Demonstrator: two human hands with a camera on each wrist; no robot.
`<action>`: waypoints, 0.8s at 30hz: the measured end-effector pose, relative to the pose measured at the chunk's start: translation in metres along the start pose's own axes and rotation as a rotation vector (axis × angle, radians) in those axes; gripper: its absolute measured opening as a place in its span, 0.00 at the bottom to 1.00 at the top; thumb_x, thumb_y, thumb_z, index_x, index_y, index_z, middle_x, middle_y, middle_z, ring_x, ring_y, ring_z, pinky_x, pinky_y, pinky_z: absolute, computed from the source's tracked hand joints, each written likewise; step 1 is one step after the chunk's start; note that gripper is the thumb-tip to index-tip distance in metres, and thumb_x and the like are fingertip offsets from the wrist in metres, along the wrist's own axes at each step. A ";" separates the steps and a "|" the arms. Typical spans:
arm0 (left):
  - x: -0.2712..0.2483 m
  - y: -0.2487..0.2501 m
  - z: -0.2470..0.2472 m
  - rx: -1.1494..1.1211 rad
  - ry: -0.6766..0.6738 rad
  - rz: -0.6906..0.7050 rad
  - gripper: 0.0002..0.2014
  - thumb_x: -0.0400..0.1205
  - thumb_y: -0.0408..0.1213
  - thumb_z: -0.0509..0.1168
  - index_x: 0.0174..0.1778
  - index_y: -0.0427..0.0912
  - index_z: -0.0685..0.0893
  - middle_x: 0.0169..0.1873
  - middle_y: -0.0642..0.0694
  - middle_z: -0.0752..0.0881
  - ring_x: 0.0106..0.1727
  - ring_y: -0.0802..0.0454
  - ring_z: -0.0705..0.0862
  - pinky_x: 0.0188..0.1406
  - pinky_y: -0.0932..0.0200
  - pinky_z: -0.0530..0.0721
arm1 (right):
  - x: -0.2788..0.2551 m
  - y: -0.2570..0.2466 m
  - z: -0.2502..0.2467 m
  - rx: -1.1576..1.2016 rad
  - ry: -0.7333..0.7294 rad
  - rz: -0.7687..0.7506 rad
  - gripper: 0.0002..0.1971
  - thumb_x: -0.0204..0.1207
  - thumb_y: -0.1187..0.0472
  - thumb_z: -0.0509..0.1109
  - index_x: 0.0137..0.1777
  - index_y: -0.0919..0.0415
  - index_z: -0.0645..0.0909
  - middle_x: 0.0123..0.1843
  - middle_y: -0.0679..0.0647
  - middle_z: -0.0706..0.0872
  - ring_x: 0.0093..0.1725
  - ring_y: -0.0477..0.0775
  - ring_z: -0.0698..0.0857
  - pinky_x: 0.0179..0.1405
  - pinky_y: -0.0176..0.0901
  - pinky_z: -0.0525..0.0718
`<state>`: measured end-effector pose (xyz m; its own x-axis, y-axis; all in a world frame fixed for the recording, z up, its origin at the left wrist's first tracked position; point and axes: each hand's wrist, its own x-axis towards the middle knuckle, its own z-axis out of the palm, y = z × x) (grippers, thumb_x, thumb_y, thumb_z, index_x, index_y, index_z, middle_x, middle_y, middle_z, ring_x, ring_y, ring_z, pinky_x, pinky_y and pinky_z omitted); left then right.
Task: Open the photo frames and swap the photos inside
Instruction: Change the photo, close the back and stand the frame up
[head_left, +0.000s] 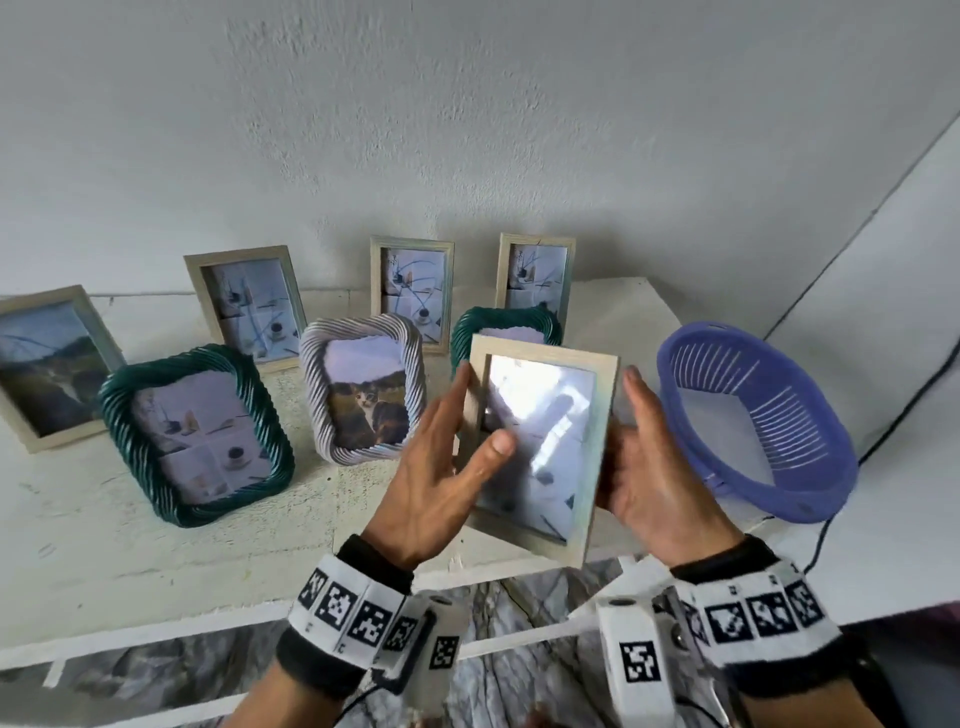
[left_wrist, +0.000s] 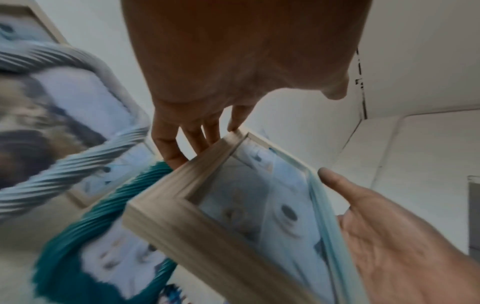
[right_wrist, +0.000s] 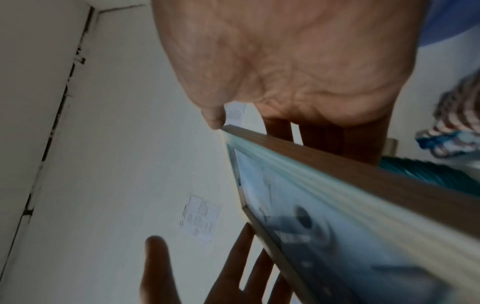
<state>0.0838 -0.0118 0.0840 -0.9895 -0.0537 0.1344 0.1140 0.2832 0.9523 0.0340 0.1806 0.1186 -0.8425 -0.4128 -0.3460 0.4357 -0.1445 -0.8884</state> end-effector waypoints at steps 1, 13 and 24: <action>0.007 0.008 0.002 0.001 -0.013 0.035 0.52 0.65 0.84 0.50 0.84 0.63 0.52 0.80 0.64 0.62 0.79 0.63 0.66 0.74 0.61 0.70 | 0.002 -0.008 -0.006 -0.006 0.010 -0.018 0.36 0.73 0.29 0.53 0.71 0.53 0.79 0.64 0.61 0.87 0.65 0.63 0.85 0.72 0.67 0.74; 0.178 0.067 0.082 -0.041 -0.096 0.230 0.46 0.76 0.76 0.44 0.86 0.51 0.55 0.82 0.59 0.60 0.82 0.66 0.58 0.82 0.57 0.57 | 0.069 -0.138 -0.115 -0.005 0.045 -0.125 0.45 0.74 0.25 0.48 0.72 0.62 0.79 0.68 0.66 0.83 0.68 0.68 0.82 0.70 0.68 0.73; 0.325 0.072 0.154 -0.096 0.044 -0.105 0.31 0.87 0.63 0.38 0.79 0.54 0.71 0.78 0.52 0.72 0.79 0.56 0.67 0.70 0.66 0.58 | 0.216 -0.205 -0.224 -0.020 0.125 -0.004 0.44 0.71 0.30 0.61 0.72 0.70 0.76 0.64 0.73 0.79 0.59 0.68 0.82 0.53 0.57 0.82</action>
<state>-0.2432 0.1387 0.1544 -0.9917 -0.1211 0.0431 0.0206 0.1814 0.9832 -0.3078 0.3224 0.1581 -0.8774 -0.2972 -0.3765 0.4273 -0.1277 -0.8950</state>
